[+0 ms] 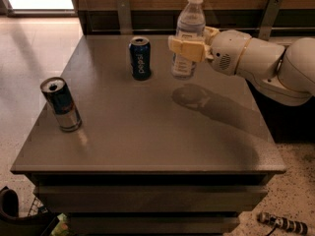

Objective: Move blue plastic bottle near redbull can

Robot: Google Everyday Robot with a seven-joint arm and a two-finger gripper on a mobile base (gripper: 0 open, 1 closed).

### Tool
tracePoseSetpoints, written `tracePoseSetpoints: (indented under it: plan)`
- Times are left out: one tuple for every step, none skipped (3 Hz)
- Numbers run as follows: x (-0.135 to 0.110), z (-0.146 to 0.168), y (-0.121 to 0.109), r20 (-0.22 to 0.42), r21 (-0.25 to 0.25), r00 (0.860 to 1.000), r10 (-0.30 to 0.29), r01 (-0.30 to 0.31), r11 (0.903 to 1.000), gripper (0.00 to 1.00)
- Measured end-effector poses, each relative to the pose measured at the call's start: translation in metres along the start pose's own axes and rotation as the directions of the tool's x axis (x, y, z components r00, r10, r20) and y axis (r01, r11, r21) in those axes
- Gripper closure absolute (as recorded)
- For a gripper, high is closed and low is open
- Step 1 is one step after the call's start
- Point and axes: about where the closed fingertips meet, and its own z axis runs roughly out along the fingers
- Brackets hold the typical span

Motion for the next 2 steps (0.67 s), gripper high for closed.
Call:
tracePoseSetpoints:
  plan:
    - [0.0065, 0.0239, 0.0423, 0.024, -0.067, 0.999, 0.022, -0.020, 0.9975, 1.00]
    - [0.0064, 0.0240, 0.0424, 0.024, -0.067, 0.999, 0.022, -0.020, 0.9975, 1.00]
